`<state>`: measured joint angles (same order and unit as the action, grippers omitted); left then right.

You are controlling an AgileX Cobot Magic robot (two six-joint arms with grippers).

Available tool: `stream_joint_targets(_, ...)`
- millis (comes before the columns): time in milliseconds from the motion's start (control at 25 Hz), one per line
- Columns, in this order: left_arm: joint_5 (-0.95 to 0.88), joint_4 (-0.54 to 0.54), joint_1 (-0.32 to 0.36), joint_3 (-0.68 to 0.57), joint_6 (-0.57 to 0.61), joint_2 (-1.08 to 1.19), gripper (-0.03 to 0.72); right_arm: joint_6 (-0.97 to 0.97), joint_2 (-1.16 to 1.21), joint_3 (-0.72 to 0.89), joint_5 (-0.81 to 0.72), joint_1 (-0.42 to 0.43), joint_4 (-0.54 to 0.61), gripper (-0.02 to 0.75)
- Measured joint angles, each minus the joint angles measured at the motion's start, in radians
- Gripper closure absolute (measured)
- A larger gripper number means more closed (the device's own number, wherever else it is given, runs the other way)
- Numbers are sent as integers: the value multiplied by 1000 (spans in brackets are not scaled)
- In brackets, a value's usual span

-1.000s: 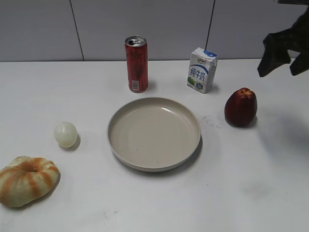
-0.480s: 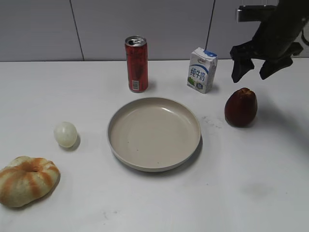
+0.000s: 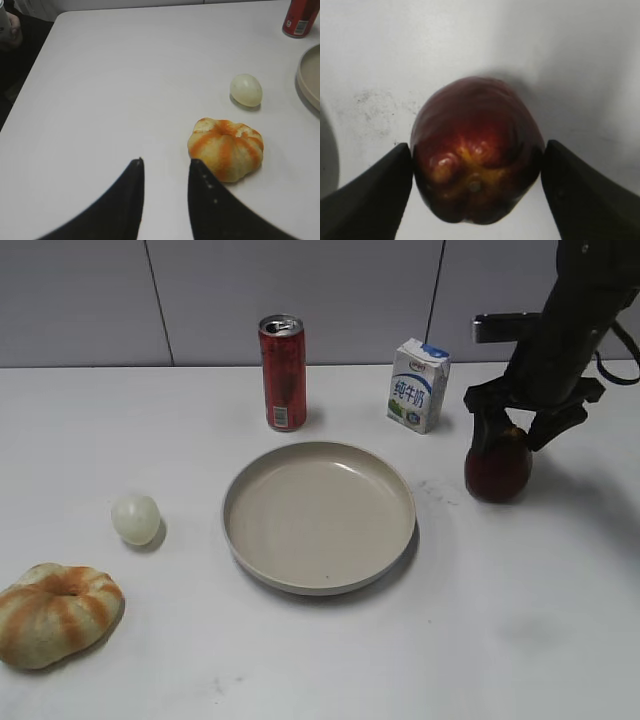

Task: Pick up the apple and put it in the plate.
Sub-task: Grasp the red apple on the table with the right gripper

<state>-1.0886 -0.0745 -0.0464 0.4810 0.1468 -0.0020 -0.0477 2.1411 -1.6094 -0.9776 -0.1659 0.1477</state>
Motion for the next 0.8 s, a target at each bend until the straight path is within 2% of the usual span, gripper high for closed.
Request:
stream_joint_targets(360, 0, 0, 0, 0, 0, 0, 450, 1, 8, -9, -16, 0, -2, 181)
stream_joint_targets(560, 0, 0, 0, 0, 0, 0, 450, -1, 14, -57, -98, -7, -15, 181)
stream_joint_targets(800, 0, 0, 0, 0, 0, 0, 450, -3, 14, -161, -205, -85, -42, 186)
